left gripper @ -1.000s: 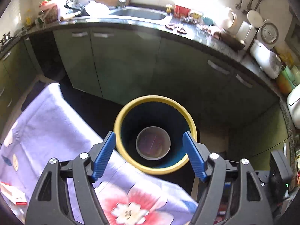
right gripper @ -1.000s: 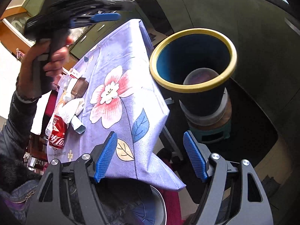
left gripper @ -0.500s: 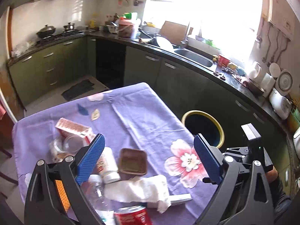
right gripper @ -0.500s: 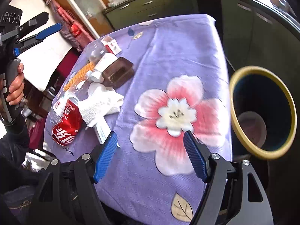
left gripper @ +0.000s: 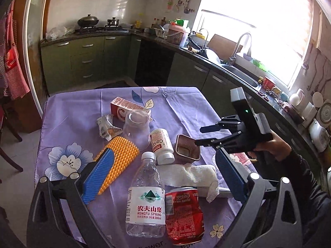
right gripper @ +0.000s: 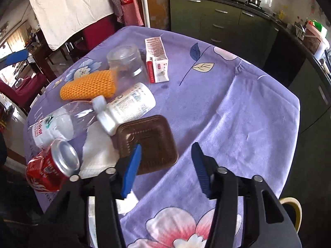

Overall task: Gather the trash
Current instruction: 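Grasp the brown plastic tray with the right gripper, then carry the brown tray over the bin and open the right gripper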

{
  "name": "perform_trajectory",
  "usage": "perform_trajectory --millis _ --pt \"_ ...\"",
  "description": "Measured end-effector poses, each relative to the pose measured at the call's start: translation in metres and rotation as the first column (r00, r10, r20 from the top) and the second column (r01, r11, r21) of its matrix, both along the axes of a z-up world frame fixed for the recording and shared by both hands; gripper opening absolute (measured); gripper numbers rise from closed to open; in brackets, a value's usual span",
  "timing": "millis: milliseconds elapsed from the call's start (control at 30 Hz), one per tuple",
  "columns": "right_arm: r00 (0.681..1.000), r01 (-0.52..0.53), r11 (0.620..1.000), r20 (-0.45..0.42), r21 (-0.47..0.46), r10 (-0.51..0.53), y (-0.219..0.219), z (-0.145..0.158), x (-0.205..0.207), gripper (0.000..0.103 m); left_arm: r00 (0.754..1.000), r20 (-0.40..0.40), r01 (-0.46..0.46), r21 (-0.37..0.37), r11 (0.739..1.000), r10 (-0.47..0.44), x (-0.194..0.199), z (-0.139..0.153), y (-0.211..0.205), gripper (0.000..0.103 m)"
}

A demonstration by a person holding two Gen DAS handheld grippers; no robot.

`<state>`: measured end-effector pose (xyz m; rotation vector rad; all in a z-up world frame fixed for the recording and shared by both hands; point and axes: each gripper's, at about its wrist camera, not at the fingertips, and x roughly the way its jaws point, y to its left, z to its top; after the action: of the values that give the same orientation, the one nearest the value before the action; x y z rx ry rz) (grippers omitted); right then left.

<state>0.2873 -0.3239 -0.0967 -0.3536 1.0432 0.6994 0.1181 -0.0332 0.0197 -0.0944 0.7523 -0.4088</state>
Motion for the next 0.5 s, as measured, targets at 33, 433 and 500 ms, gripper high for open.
perform_trajectory --millis 33,433,500 --pt "1.000 -0.005 1.000 -0.013 -0.009 0.005 0.002 -0.004 0.006 0.039 1.000 -0.003 -0.004 -0.002 1.000 0.004 -0.001 -0.001 0.002 0.093" --pt "0.998 -0.010 1.000 -0.055 -0.008 0.010 0.008 -0.031 0.022 0.006 0.999 -0.021 -0.041 -0.012 0.999 0.041 -0.007 -0.011 0.016 0.094" --pt "1.000 0.003 1.000 -0.028 -0.008 -0.003 0.005 -0.025 0.017 0.005 0.999 -0.023 -0.045 -0.011 0.999 0.045 -0.007 -0.012 0.016 0.094"
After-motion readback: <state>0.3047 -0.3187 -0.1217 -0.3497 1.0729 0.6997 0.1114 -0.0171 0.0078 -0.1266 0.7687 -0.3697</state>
